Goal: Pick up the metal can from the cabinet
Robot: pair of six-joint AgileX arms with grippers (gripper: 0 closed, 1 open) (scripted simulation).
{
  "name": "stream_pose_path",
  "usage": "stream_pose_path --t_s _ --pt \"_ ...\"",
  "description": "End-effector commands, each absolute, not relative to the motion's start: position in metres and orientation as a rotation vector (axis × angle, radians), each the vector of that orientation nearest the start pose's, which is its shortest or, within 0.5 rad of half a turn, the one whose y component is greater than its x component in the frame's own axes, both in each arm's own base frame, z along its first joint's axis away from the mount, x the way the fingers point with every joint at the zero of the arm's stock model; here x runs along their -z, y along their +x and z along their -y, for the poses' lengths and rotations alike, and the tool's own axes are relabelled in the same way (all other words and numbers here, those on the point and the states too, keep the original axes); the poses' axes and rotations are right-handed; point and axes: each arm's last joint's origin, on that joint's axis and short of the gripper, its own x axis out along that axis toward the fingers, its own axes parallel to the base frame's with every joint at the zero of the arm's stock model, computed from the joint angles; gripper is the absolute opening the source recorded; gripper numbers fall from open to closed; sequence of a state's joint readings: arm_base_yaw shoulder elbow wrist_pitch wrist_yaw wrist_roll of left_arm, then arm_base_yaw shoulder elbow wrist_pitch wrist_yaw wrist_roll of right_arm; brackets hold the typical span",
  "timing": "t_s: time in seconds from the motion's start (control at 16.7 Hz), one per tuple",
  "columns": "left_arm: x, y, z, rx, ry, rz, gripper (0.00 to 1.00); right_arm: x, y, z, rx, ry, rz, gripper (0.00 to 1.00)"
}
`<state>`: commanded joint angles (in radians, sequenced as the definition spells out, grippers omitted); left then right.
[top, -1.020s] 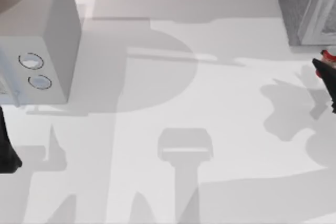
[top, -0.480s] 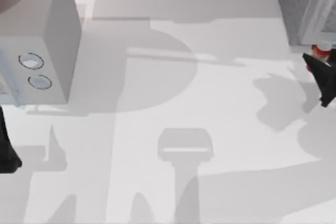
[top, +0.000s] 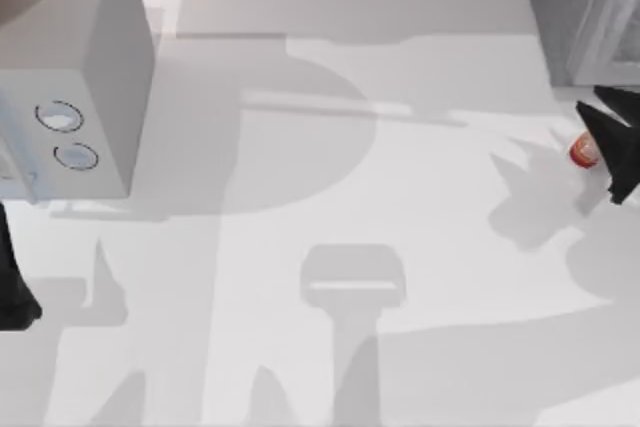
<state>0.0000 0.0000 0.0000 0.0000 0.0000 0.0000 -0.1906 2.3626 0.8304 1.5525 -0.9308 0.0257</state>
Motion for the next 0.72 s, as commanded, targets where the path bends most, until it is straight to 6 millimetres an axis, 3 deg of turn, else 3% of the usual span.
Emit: stream_pose_path --t_s 0.36,0.72 --pt "-0.16 0.1057 0.0012 0.0 0.0 0.0 1.0 -0.0434 0.3665 0.0422 -0.768 0.004 0.002 0.98" --pt "-0.16 0.1057 0.0012 0.0 0.0 0.0 1.0 -0.0434 0.3665 0.0422 -0.768 0.004 0.002 1.0"
